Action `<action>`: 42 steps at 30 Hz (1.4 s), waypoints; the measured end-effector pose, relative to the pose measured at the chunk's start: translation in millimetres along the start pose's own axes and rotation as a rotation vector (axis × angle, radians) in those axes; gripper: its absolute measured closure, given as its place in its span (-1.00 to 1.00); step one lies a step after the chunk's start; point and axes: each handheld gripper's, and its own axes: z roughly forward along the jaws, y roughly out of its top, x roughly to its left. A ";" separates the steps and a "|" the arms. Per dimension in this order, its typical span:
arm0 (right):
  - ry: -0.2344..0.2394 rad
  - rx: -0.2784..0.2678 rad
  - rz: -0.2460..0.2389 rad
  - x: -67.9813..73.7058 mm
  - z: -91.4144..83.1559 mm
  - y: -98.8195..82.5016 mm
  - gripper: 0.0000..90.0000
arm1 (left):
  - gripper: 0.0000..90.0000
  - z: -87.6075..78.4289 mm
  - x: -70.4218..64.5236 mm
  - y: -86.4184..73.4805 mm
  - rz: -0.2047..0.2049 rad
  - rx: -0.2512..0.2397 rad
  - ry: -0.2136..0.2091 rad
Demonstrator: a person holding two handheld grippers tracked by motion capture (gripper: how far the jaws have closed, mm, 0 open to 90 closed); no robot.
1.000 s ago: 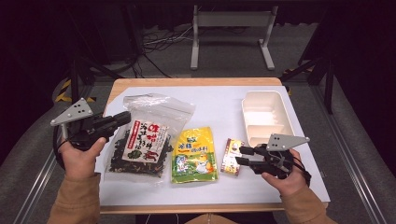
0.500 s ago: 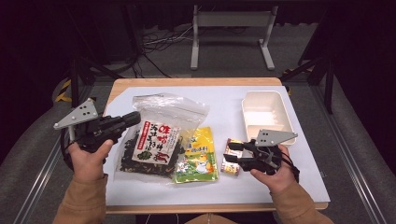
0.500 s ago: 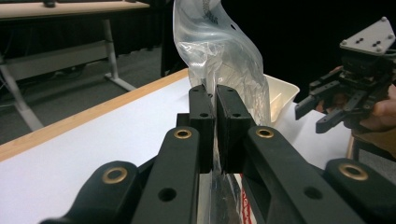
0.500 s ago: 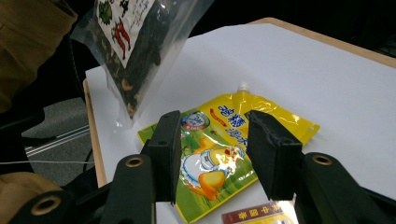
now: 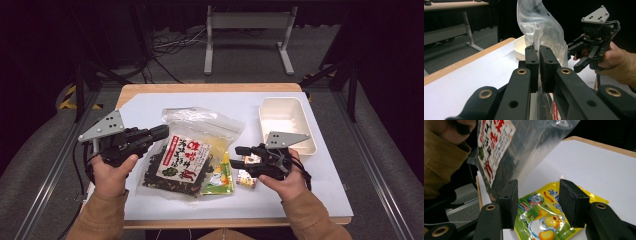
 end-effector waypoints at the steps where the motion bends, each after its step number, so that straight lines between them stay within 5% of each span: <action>1: 0.010 -0.009 0.006 -0.1 0.9 0.7 0.12 | 0.92 1.0 -0.6 -0.5 -0.007 0.001 -0.004; 14: 0.066 -0.057 0.019 6.5 17.5 13.1 0.17 | 0.92 8.2 -5.6 -2.2 -0.001 -0.030 -0.036; 20: 0.103 -0.082 0.030 6.9 17.4 17.7 0.47 | 0.91 10.3 -7.4 -3.3 -0.005 -0.037 -0.050; 24: 0.146 -0.044 0.027 8.8 17.1 20.8 0.74 | 0.88 11.2 -6.0 -4.5 -0.009 -0.037 -0.047; 42: 0.056 -0.022 0.016 17.3 0.3 37.0 0.83 | 0.74 13.5 -5.0 -7.6 -0.022 -0.068 -0.066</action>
